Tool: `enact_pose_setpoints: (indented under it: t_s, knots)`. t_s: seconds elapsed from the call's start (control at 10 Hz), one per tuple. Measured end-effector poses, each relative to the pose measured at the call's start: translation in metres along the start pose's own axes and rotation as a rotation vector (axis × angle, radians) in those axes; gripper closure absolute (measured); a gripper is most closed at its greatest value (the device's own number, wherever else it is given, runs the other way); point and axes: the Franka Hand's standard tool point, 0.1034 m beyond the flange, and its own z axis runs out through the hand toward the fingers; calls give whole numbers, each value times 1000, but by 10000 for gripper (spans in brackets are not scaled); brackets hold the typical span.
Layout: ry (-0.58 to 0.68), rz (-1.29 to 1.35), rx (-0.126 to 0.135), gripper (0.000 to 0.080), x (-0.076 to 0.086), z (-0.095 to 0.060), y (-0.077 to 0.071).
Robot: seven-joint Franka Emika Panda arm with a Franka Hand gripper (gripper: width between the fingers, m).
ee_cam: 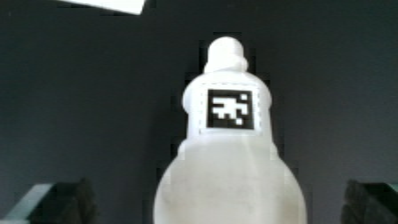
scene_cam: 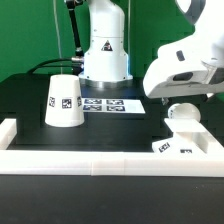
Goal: Assemble lamp
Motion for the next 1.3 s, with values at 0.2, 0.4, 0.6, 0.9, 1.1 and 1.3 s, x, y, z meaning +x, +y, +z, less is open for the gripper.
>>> enact_pose_setpoints:
  t_s: [0.2, 0.4, 0.6, 0.9, 1.1, 1.3]
  knots:
    - [-20, 25, -14, 101, 1, 7, 3]
    - [-97, 36, -15, 101, 3, 13, 2]
    - [-97, 37, -16, 101, 3, 13, 0]
    - [-96, 36, -16, 101, 8, 21, -1]
    - [-83, 37, -15, 101, 12, 29, 0]
    - [-69, 36, -13, 101, 17, 36, 1]
